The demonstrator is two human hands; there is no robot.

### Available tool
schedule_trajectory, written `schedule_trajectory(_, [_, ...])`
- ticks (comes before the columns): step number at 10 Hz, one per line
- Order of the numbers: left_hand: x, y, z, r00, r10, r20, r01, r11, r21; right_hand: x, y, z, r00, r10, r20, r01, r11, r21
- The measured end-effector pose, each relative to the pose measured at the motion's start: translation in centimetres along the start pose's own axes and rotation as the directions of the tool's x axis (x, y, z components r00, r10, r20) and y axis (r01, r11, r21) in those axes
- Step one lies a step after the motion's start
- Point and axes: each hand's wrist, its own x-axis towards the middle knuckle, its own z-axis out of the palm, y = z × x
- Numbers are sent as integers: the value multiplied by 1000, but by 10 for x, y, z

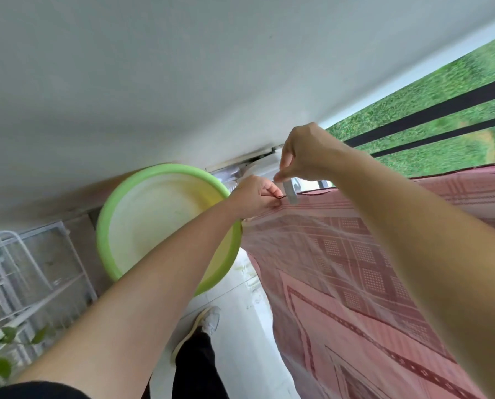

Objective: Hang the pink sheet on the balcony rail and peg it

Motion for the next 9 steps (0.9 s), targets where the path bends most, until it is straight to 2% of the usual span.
schedule_trajectory(3, [-7, -9, 2, 997, 24, -79, -25, 1000, -7, -6, 9, 26, 990, 100, 99, -80, 979, -188])
schedule_trajectory(4, [-15, -8, 4, 996, 21, -85, -24, 999, -25, -23, 3, 32, 997, 63, 46, -40, 922, -385])
schedule_trajectory(5, [-22, -13, 8, 995, 20, -102, -27, 997, -67, -43, -12, 48, 995, -21, -95, -40, 800, -599])
schedule_trajectory(6, [-33, -11, 12, 991, 9, -133, -1, 998, 62, -67, -17, 61, 993, 11, -117, -77, 817, -572])
schedule_trajectory(7, [-48, -5, 3, 961, -23, -277, 102, 956, 274, -89, -15, 77, 973, -51, -225, -77, 848, -525])
schedule_trajectory(8, [-79, 10, -20, 918, 23, -397, 167, 884, 437, -115, -9, 89, 908, -152, -389, -83, 848, -524])
schedule_trajectory(9, [-120, 19, -39, 895, 125, -429, 182, 775, 605, -154, -12, 105, 830, -89, -550, -112, 940, -322])
